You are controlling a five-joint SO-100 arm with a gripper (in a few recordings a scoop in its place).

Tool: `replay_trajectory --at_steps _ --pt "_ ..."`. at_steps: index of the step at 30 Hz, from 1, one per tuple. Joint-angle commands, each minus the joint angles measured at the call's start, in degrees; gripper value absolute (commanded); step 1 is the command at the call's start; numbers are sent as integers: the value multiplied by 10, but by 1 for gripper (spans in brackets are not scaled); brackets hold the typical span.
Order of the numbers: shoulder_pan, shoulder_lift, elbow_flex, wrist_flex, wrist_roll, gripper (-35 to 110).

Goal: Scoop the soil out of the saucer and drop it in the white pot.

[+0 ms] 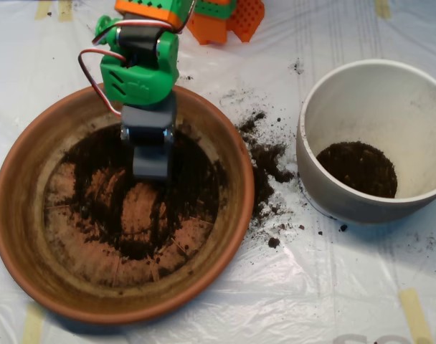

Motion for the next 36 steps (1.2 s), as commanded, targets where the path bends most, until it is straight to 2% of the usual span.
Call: replay_trajectory --at_steps 1,12,20,30,36 --pt "8 114 1 27 -4 -1" --pt "-91 210 -180 207 48 -1" --pt "-183 168 -357 294 81 -1" --pt "-337 115 -487 339 87 -1" --pt "-435 68 -516 333 80 -1"
